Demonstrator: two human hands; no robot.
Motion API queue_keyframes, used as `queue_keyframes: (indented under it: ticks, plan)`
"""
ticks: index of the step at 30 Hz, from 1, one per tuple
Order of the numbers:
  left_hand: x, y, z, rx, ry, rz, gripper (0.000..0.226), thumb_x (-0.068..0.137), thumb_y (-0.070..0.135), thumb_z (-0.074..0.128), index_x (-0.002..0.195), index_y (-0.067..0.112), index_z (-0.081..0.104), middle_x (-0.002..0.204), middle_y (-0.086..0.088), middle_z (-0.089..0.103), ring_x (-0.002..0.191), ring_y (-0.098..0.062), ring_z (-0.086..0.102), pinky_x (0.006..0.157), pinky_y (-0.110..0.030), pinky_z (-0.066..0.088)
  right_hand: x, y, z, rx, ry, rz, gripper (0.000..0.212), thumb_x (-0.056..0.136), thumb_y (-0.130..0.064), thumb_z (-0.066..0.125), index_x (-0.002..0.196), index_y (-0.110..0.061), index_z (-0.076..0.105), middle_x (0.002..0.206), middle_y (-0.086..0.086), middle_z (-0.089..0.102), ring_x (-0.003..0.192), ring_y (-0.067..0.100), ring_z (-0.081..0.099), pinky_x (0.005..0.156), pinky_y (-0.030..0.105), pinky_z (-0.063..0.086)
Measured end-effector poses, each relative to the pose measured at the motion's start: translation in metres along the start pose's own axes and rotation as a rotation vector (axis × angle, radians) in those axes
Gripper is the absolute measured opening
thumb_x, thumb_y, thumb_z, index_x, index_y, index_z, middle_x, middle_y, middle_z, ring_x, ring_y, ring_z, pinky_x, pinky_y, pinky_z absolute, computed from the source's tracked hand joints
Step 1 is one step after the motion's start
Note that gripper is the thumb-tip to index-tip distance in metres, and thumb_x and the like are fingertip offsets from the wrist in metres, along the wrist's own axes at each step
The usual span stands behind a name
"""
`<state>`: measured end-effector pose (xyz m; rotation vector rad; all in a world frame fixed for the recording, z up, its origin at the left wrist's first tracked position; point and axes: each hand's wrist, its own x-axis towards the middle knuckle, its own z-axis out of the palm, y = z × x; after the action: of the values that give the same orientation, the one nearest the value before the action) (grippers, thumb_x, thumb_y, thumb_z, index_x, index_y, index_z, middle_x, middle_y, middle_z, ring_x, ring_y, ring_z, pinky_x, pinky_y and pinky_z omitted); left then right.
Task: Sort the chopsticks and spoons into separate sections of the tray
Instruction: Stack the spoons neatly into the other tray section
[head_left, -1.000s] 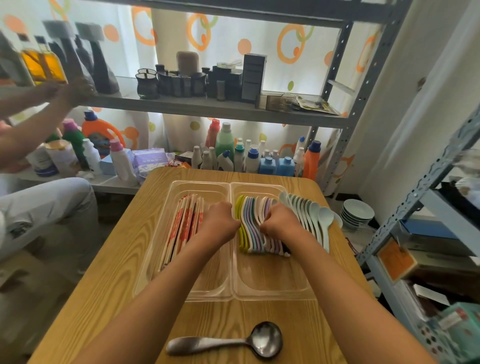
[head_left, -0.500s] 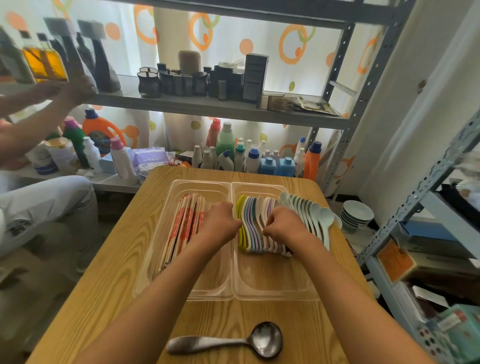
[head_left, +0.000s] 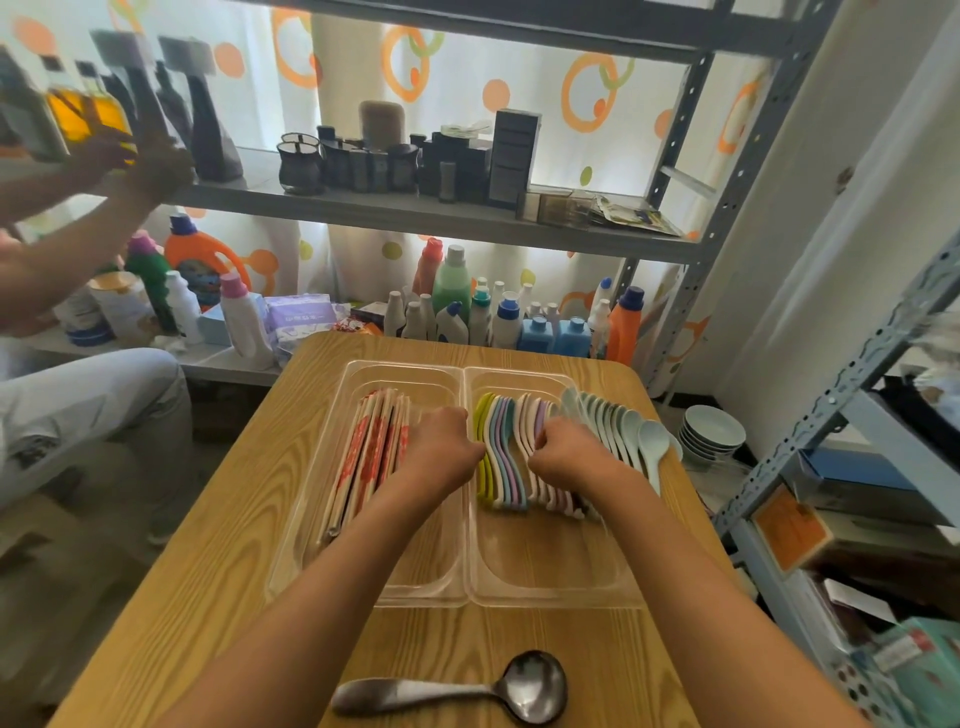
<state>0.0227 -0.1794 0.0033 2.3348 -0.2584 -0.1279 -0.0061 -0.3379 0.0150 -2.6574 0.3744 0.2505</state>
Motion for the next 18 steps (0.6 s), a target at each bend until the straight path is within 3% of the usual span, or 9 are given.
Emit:
queue_keyframes:
  ticks: [2,7,10,13,15,18]
  plan:
    - [0.000,0.000,0.001,0.011,0.002,0.005,0.033,0.088,0.020,0.067,0.119,0.011,0.059,0.112,-0.007,0.064,0.081,-0.008,0.052,0.056,-0.017,0.037,0.006,-0.006,0.002,-0.005,0.078,0.038,0.018,0.091,-0.015,0.060,0.109,-0.010,0.058,0.087,0.004,0.056,0.080,0.015,0.057,0.068,0.027,0.047]
    - [0.001,0.000,-0.001,0.014,0.000,0.014,0.035,0.088,0.020,0.067,0.120,0.010,0.058,0.114,-0.008,0.064,0.087,-0.011,0.055,0.061,-0.017,0.038,0.018,-0.018,0.010,0.016,0.021,0.140,0.034,0.097,-0.013,0.053,0.129,-0.004,0.049,0.096,0.007,0.052,0.086,0.017,0.053,0.072,0.028,0.044]
    - [0.001,-0.001,-0.003,0.004,-0.006,0.028,0.042,0.088,0.021,0.068,0.127,0.011,0.056,0.119,-0.007,0.063,0.086,-0.007,0.052,0.056,-0.014,0.034,0.028,-0.018,0.007,0.085,0.052,0.162,0.022,0.096,-0.012,0.053,0.116,-0.005,0.058,0.087,0.005,0.054,0.075,0.013,0.053,0.070,0.027,0.046]
    - [0.002,-0.002,-0.004,0.008,-0.011,0.032,0.048,0.087,0.023,0.069,0.131,0.012,0.053,0.121,-0.006,0.062,0.083,-0.005,0.051,0.054,-0.013,0.033,0.031,-0.017,0.006,0.215,0.078,0.189,0.020,0.093,-0.015,0.057,0.112,-0.009,0.056,0.088,0.004,0.053,0.084,0.018,0.054,0.073,0.029,0.045]
    - [0.003,-0.001,-0.004,0.015,-0.020,0.026,0.048,0.087,0.022,0.069,0.131,0.013,0.053,0.121,-0.006,0.062,0.083,-0.005,0.050,0.054,-0.013,0.033,0.032,-0.014,0.005,0.262,0.069,0.195,0.014,0.093,-0.015,0.055,0.106,-0.011,0.052,0.084,0.003,0.050,0.079,0.016,0.052,0.070,0.028,0.044]
    - [0.002,0.002,-0.004,0.064,-0.029,0.021,0.038,0.088,0.024,0.066,0.124,0.016,0.056,0.106,-0.002,0.062,0.084,-0.007,0.052,0.059,-0.017,0.039,0.029,-0.014,0.001,0.296,0.049,0.205,0.017,0.093,-0.013,0.054,0.110,-0.009,0.054,0.088,0.005,0.053,0.080,0.016,0.054,0.065,0.027,0.043]
